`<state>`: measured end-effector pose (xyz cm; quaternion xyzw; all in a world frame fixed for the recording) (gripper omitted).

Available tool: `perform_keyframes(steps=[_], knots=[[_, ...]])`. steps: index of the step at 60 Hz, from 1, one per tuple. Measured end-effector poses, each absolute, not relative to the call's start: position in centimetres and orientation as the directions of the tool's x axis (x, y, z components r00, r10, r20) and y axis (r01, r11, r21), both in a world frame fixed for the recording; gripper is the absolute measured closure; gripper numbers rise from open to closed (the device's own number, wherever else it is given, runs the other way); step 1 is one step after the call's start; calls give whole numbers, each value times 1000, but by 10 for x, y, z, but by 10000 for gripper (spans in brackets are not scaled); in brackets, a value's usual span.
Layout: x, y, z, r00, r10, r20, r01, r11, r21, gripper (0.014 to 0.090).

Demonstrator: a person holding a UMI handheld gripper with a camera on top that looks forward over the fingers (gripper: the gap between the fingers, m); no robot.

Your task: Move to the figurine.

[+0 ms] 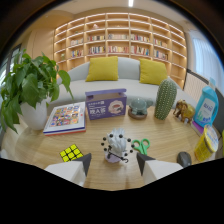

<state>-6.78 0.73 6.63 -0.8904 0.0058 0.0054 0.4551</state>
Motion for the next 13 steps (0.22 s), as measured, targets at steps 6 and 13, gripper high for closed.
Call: perform_keyframes(steps=[6,13], knots=[[-66,7,67,1000,-11,-18,-21,-585,-811,185],[-66,6,66,1000,-6,-17,-17,-588,-809,185]])
